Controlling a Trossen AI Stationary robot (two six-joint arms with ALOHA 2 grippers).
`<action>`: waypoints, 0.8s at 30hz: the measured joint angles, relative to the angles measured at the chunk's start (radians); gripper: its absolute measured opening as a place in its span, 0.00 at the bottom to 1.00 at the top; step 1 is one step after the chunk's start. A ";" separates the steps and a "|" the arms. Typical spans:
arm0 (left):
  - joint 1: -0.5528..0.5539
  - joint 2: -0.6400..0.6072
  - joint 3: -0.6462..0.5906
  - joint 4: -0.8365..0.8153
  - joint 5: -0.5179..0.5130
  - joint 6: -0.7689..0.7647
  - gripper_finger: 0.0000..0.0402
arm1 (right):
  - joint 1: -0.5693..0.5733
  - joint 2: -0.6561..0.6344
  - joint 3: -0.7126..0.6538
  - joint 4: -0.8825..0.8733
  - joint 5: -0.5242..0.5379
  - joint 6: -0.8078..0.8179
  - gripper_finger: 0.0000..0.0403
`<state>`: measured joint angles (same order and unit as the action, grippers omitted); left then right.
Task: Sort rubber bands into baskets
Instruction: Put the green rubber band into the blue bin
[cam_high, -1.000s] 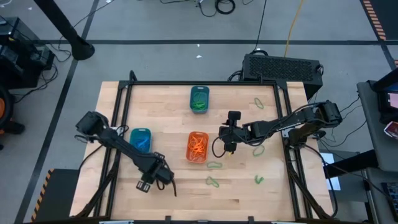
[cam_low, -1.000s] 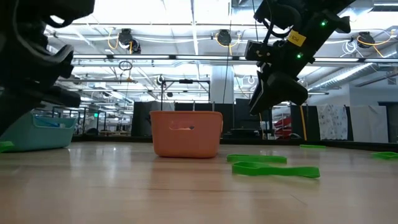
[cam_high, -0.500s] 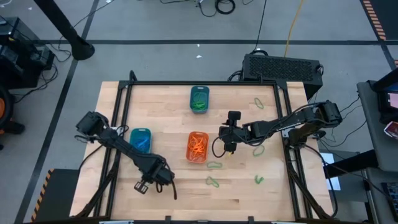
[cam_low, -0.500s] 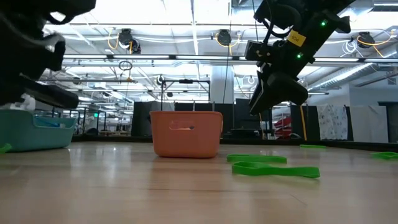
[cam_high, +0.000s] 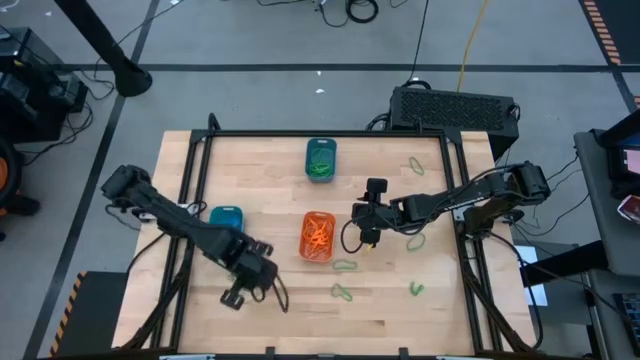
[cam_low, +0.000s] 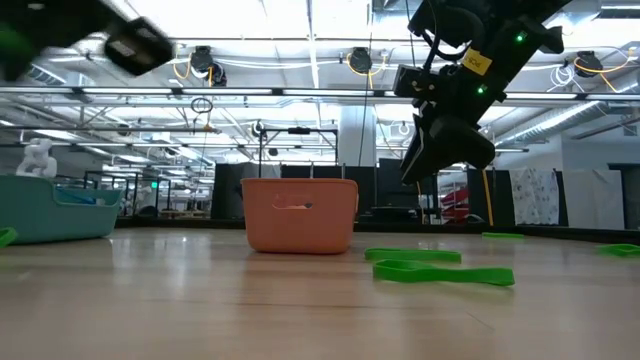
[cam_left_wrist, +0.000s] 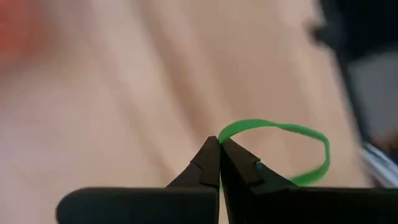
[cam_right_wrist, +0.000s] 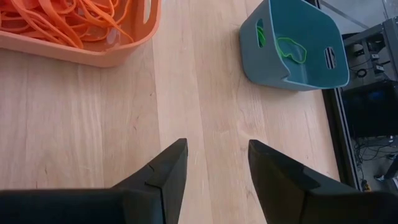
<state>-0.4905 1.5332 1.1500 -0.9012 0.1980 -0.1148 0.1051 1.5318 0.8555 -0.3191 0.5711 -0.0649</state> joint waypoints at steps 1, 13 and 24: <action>0.010 -0.017 0.002 0.003 -0.057 0.000 0.01 | 0.000 0.000 0.000 0.000 0.000 0.000 0.40; 0.326 -0.067 0.004 0.113 -0.461 0.280 0.00 | -0.002 0.000 0.000 0.005 0.000 -0.022 0.40; 0.785 -0.045 0.005 0.507 -0.252 0.514 0.00 | -0.016 0.000 0.000 0.008 0.009 -0.045 0.40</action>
<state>0.2945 1.4880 1.1549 -0.3941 -0.0543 0.3995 0.0896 1.5318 0.8555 -0.3114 0.5796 -0.1099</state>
